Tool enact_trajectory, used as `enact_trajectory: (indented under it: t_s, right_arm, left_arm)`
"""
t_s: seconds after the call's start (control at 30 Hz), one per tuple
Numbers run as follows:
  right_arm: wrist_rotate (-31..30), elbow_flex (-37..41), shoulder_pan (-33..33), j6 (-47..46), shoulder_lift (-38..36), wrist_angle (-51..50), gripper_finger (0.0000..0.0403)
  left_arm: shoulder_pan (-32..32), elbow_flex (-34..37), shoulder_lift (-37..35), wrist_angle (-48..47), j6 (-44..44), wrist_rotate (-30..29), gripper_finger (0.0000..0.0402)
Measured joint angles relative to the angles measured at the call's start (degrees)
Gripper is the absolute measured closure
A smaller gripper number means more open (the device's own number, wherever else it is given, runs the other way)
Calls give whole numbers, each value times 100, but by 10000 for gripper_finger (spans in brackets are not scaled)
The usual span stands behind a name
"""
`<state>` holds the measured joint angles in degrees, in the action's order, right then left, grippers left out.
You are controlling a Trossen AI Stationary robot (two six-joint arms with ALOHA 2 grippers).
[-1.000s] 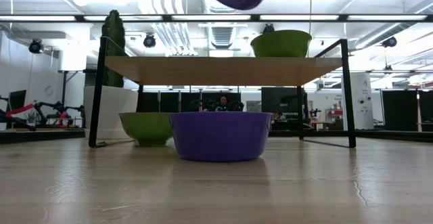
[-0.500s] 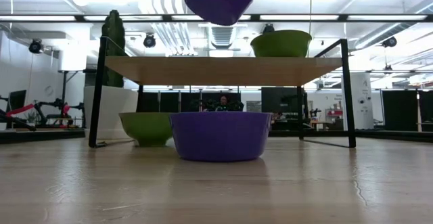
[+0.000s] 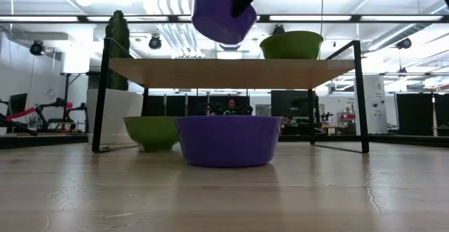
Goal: Pick & Place Mini bowls
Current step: Put the right blue bowl on the shelf
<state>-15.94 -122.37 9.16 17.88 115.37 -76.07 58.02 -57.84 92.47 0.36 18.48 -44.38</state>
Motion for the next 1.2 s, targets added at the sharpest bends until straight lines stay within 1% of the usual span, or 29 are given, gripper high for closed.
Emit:
enact_trajectory:
  t_s: [0.17, 0.33, 0.43, 0.57, 0.67, 0.83, 0.97, 1.2]
  right_arm:
    - [83, 2, -153, 352, 0, 5, 394]
    - [155, 26, -263, 516, 29, 139, 394]
    - [269, -19, -278, 513, 173, 129, 394]
    - [295, -37, -263, 701, 542, 93, 394]
    - [86, -415, -269, 682, 904, -250, 394]
    - [103, -1280, -371, 655, 1398, -1008, 394]
    - [148, -1124, -457, 819, 1301, -950, 394]
    - [338, -1119, -628, 674, 1239, -983, 394]
  left_arm:
    - [-1, 0, 0, 0, -18, 0, 401]
    - [-11, 0, 0, 0, -63, -2, 401]
    - [-15, 0, 0, 0, -63, -2, 401]
    - [-15, 0, 0, 0, -59, -2, 401]
    - [-15, 0, 0, -2, -55, -2, 401]
    - [-15, 0, 0, -11, -50, -2, 401]
    - [-15, 0, 0, -55, -31, 2, 401]
    - [-11, 0, 0, -147, -4, 22, 401]
